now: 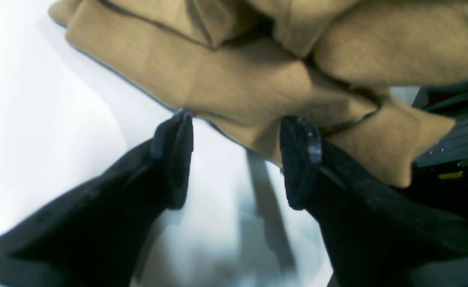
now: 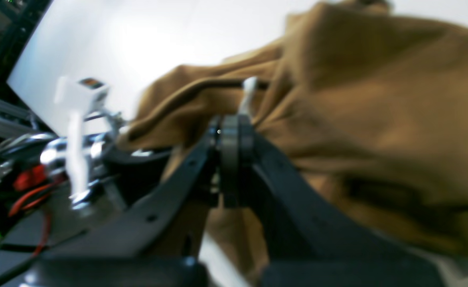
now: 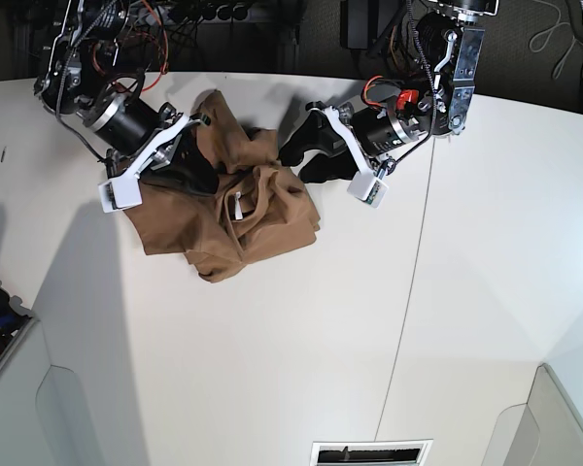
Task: Layout the t-shirt on the table in an organized manner, then fold the t-shirt properly
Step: 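Push the folded bundle together with both grippers, compacting it, then release the bundle and reposition both grippers at its sides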
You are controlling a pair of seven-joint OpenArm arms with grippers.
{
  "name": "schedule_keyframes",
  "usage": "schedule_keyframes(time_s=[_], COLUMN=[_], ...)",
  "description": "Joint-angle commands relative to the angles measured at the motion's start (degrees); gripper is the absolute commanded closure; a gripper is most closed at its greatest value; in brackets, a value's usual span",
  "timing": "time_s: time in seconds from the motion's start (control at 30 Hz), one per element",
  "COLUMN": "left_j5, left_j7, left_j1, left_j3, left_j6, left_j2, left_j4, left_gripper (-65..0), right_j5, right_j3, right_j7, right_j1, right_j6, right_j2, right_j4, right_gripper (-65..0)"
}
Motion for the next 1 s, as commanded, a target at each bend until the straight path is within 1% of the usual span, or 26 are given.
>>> schedule_keyframes(time_s=[0.0, 0.07, 0.17, 0.37, 0.4, 0.47, 0.5, 0.53, 0.63, 0.73, 0.8, 0.9, 0.97], left_j5=[1.51, 1.51, 1.57, 1.57, 1.57, 1.57, 1.53, 1.46, 1.25, 0.44, -0.83, -1.68, -1.81], left_j7=[1.33, 1.33, 1.36, 1.36, 1.36, 1.36, 1.36, 1.36, 1.64, 2.45, 3.78, 4.72, 4.81], left_j1=[-0.13, -0.15, -0.11, -0.13, -0.13, -0.13, -0.13, -0.13, -0.09, -0.09, -0.09, -0.07, -0.07], left_j3=[-0.04, -0.04, -0.04, -0.04, -0.07, -0.42, -0.87, -1.51, -4.76, -7.74, -8.90, -8.87, -8.90], left_j6=[0.72, 0.72, 0.72, 0.72, 0.72, 0.72, 0.72, 0.72, 0.70, 0.70, 0.68, 0.66, 0.63], left_j2=[-0.31, -0.31, -0.33, -0.33, -0.33, -0.33, -0.31, -0.33, -0.33, -0.48, -0.50, -1.14, -1.46], left_j4=[0.31, 0.31, 0.31, 0.31, 0.31, 0.31, 0.31, 0.31, 0.31, 0.31, 0.31, 0.31, 0.31], left_gripper=[-37.4, -37.3, -37.4, -37.4, -37.3, -37.4, -37.3, -37.4, -37.4, -37.3, -37.3, -37.3, -37.3], right_j5=[1.92, 2.43, 2.25, 0.04, -0.61, -1.68, -1.84, -1.95, -3.13, -5.18, -7.98, -13.20, -14.71], right_j3=[-0.02, -0.15, -1.62, -8.76, -9.90, -11.15, -11.19, -11.04, -9.51, -6.08, -2.86, 1.88, 4.35], right_j7=[1.07, 1.07, 0.96, 0.52, 0.52, 0.70, 0.85, 1.11, 2.32, 3.34, 4.24, 6.36, 7.63], right_j1=[-0.66, -1.88, -2.64, -2.60, -2.60, -2.56, -2.45, -2.29, -1.49, 1.11, 3.54, 7.10, 9.05], right_j6=[0.48, 0.48, 0.59, 0.61, 0.55, 0.44, 0.44, 0.44, 0.42, -0.26, -0.55, -1.62, -3.21], right_j2=[-0.46, -1.49, -1.92, -1.92, -1.92, -1.90, -1.90, -1.90, -1.90, -1.90, -1.90, -1.88, -1.73], right_j4=[1.79, 2.36, 2.34, 2.34, 2.34, 2.38, 2.56, 2.86, 5.53, 8.17, 8.48, 7.34, 5.53], right_gripper=[0.0, 0.0, 0.0, 0.0, -3.1, -15.3, -19.1, -20.4, -20.4, -20.4, -20.4, -20.4, -20.4])
